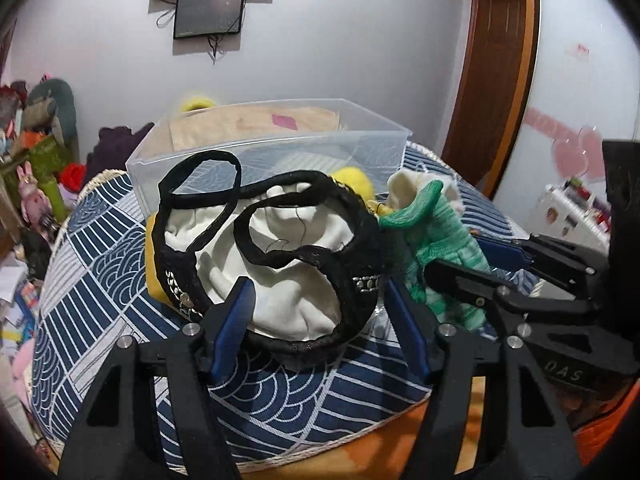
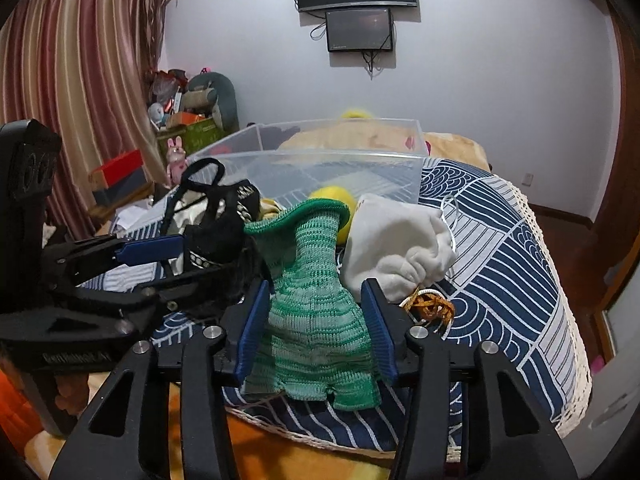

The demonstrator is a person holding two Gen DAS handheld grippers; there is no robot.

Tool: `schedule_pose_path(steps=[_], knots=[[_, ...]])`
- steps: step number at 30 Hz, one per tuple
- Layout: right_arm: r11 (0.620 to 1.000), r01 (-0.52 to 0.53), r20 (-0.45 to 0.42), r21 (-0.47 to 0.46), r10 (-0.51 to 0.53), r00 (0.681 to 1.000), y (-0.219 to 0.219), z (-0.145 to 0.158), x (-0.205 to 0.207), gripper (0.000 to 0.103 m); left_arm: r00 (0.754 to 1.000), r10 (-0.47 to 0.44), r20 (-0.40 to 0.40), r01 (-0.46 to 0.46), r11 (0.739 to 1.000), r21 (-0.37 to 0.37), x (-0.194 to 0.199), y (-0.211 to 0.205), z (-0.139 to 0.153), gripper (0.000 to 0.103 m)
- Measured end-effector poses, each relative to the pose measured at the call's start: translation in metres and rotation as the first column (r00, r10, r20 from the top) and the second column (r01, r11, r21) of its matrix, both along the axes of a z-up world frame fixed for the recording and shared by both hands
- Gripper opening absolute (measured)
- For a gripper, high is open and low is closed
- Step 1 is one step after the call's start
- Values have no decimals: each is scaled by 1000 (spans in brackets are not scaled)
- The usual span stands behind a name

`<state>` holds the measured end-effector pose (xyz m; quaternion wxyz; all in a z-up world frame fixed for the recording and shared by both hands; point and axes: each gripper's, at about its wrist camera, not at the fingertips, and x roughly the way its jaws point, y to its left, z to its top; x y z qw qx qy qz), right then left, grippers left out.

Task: Organize soft objects
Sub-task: 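Grasp the black-strapped white bag with the left gripper while the right grasps the green sock, then lower the bag into the clear box with the left gripper while the right drops the sock in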

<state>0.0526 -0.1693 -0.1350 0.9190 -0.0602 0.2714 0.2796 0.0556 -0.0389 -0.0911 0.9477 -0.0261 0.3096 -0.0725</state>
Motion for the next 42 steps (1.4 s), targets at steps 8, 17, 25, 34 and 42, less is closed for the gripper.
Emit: schedule_pose_path(steps=[8, 17, 25, 34, 42], knots=[[1000, -9, -5, -18, 9, 1000, 1, -3, 1, 17, 1000, 10, 21, -10, 1000, -5, -8, 3, 2, 24], [1000, 7, 50, 0, -7, 999, -3, 9, -8, 15, 991, 58, 123, -49, 996, -76, -26, 31, 29, 15], [999, 30, 125, 14, -31, 992, -2, 35, -14, 15, 980, 79, 184, -61, 993, -99, -32, 47, 52, 12], [998, 50, 178, 44, -57, 982, -2, 60, -3, 15, 965, 90, 246, -69, 993, -92, -24, 57, 79, 10], [995, 58, 224, 79, -74, 972, -1, 86, 14, 15, 948, 108, 298, -78, 991, -111, -7, 71, 109, 10]])
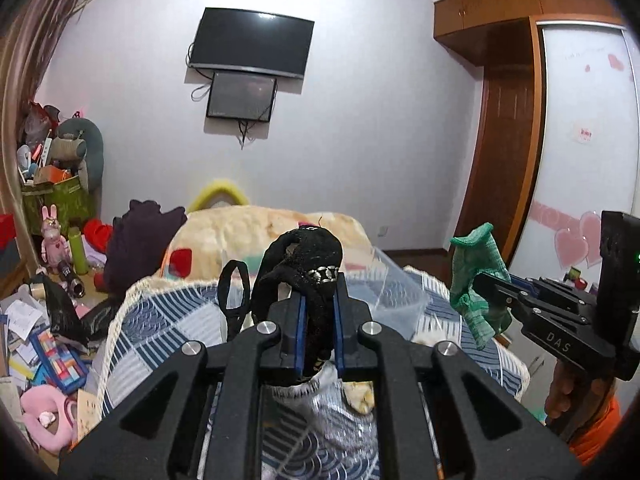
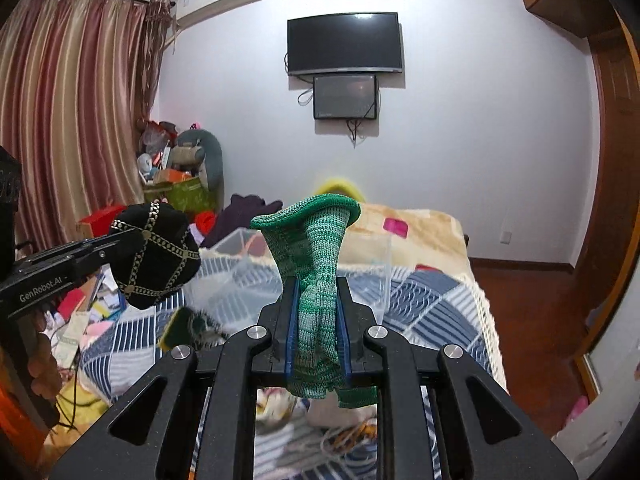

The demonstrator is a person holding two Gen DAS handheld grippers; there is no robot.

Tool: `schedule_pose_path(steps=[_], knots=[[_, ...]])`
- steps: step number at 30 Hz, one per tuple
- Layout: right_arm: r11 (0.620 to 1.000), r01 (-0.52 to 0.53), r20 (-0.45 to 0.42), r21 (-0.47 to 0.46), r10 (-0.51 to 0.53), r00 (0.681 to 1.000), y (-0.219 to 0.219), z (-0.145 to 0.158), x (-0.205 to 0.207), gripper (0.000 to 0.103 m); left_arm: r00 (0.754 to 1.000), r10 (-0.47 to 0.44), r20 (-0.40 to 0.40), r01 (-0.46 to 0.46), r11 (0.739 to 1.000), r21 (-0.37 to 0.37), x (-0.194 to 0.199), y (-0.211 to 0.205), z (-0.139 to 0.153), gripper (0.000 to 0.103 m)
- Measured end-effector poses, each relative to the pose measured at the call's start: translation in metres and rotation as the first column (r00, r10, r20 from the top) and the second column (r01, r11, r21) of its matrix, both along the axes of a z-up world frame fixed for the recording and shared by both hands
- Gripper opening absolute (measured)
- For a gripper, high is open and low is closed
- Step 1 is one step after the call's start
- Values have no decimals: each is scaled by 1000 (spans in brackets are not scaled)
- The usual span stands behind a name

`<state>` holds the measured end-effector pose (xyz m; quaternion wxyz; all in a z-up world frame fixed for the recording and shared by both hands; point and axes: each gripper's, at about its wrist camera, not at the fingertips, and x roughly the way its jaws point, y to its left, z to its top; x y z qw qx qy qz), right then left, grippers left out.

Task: Organize soft objects
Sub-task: 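Lower the bag into the clear box with the left gripper while the right drops the sock in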

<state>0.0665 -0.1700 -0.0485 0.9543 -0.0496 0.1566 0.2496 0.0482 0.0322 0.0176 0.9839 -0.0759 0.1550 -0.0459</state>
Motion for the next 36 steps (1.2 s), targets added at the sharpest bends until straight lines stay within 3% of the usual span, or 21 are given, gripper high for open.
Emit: schedule_pose_path(steps=[7, 13, 19, 26, 36], knots=[[1000, 18, 44, 2, -18, 999, 8, 19, 22, 15, 1000, 13, 23, -13, 1000, -3, 26, 11, 18, 10], [1000, 21, 42, -2, -21, 999, 20, 25, 45, 15, 1000, 4, -21, -4, 1000, -15, 56, 15, 9, 10], [999, -8, -9, -45, 7, 1000, 35, 11, 66, 15, 996, 3, -93, -5, 1000, -19, 88, 15, -6, 10], [995, -12, -98, -99, 2, 995, 46, -11, 91, 15, 985, 15, -174, -10, 999, 34, 114, 6, -29, 10], [980, -38, -234, -195, -9, 972, 50, -33, 119, 15, 944, -15, -330, 27, 999, 31, 145, 1, -64, 11]])
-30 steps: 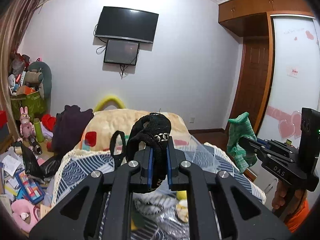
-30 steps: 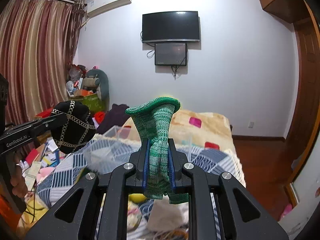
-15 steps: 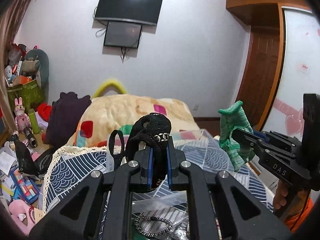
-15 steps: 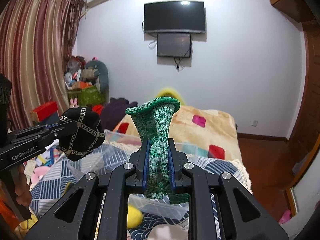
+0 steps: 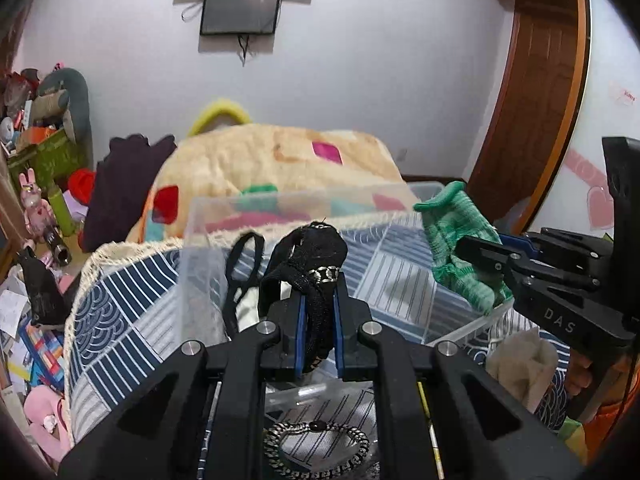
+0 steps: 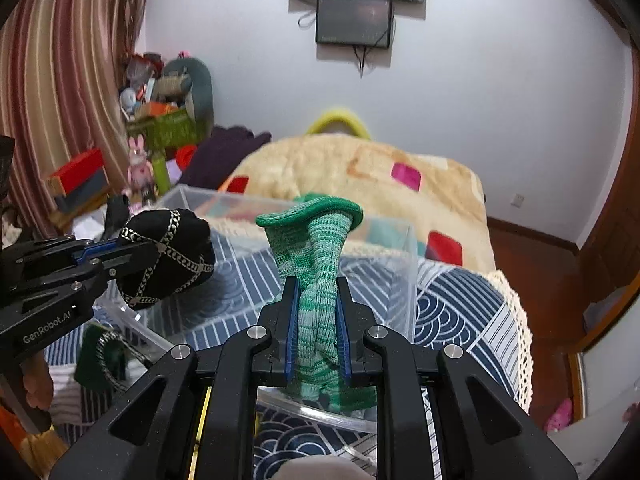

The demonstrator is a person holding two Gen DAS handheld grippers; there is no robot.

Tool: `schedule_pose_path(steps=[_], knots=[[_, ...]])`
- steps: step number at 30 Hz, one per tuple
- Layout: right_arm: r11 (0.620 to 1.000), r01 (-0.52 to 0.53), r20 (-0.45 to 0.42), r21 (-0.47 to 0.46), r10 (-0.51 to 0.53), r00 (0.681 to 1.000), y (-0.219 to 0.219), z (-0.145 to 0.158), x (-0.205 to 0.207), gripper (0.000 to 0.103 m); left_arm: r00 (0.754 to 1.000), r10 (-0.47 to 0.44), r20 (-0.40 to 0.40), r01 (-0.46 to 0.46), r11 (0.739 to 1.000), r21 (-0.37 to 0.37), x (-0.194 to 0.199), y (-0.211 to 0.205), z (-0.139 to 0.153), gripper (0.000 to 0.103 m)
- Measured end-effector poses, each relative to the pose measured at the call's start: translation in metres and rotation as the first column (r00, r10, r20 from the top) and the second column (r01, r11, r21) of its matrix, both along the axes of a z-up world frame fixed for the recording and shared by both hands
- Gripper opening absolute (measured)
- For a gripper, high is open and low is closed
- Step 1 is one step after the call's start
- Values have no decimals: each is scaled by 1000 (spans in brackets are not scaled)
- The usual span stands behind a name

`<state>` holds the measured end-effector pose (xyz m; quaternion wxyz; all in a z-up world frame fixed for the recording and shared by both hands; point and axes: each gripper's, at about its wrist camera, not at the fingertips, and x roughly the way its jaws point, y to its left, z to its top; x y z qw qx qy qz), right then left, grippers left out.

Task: Organize soft objects
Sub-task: 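Lower the bag into the clear box with the left gripper while the right drops the sock in, then grasp the yellow-green sponge with the left gripper while the right grasps the white pouch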

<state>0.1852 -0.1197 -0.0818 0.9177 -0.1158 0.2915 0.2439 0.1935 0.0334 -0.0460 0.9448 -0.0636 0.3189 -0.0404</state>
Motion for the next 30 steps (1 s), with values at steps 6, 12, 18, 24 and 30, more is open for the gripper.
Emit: schedule_pose_path(steps=[6, 12, 18, 24, 30], knots=[[998, -19, -50, -62, 16, 999, 5, -8, 8, 15, 999, -42, -32, 44, 997, 57, 2, -18, -6, 12], [996, -33, -63, -77, 28, 998, 4, -9, 7, 26, 998, -47, -50, 49, 998, 33, -1, -18, -8, 21], [996, -20, 17, -86, 21, 1000, 5, 0, -7, 54, 998, -44, -44, 44, 999, 0, -10, -9, -4, 36], [998, -13, 74, -55, 17, 997, 1, 10, -22, 62, 999, -43, 0, 43, 999, 9, -29, -8, 7, 48], [999, -15, 136, -31, 19, 990, -2, 23, -39, 63, 997, -30, 73, 28, 999, 20, -57, -4, 28, 62]])
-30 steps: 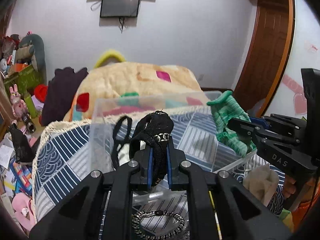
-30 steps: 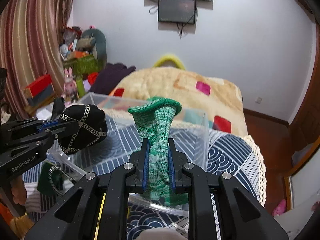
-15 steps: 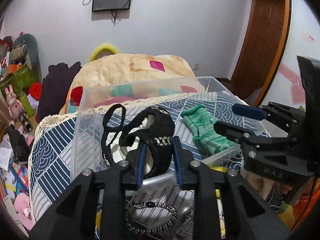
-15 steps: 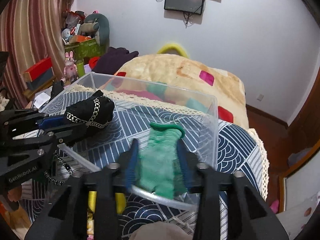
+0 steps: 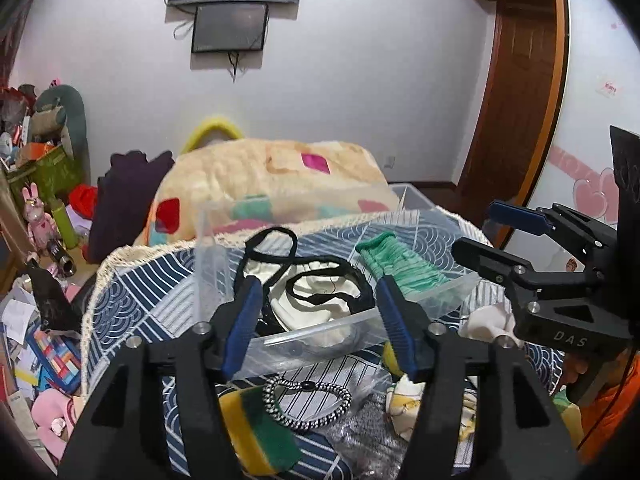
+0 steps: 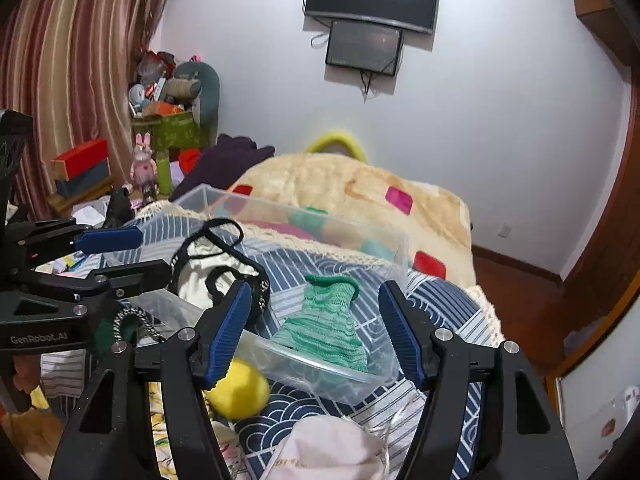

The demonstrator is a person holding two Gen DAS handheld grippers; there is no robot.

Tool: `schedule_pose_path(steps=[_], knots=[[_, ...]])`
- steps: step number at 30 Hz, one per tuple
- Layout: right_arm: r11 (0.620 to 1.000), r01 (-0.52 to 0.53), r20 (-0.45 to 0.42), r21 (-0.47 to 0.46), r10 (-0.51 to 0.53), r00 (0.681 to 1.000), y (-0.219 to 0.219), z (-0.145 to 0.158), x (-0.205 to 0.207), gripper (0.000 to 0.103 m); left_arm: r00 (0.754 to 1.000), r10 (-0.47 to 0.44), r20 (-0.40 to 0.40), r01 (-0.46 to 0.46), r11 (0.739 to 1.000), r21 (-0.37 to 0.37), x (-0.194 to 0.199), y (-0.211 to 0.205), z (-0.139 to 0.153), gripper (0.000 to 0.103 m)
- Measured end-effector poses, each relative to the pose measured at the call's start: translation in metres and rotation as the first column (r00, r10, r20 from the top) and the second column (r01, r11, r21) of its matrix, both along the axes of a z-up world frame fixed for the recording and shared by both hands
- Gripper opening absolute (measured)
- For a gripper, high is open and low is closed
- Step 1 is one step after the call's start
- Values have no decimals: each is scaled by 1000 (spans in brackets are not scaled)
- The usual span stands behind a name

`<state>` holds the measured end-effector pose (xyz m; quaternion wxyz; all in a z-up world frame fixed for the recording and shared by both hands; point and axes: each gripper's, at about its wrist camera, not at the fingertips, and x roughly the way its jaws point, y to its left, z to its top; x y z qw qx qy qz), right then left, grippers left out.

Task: Organize soft objects
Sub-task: 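Grasp the yellow-green sponge with the left gripper while the right grasps the white pouch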

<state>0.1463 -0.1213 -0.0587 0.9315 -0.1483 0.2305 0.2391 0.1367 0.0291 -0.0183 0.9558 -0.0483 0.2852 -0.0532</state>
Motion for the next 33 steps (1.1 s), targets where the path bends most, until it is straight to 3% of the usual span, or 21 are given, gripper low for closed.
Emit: schedule_pose_path(steps=[4, 8, 14, 20, 26, 33], knots=[[999, -3, 41, 34, 1, 999, -5, 8, -13, 71, 999, 12, 50, -14, 999, 30, -17, 1, 10, 67], [998, 2, 76, 68, -7, 997, -13, 12, -28, 72, 996, 24, 91, -30, 997, 69, -38, 0, 13, 77], [995, 13, 81, 102, -21, 996, -21, 5, -43, 73, 995, 49, 81, -56, 995, 79, -52, 3, -8, 82], [992, 46, 28, 114, -50, 998, -31, -18, -46, 73, 996, 85, 15, -85, 995, 47, -52, 13, -40, 81], [991, 82, -22, 109, -80, 997, -38, -40, -48, 73, 994, 112, -2, -112, 993, 40, -57, 18, -61, 81], [985, 130, -98, 113, -119, 988, -47, -68, -47, 73, 991, 131, -3, -130, 990, 55, -64, 18, -74, 62]])
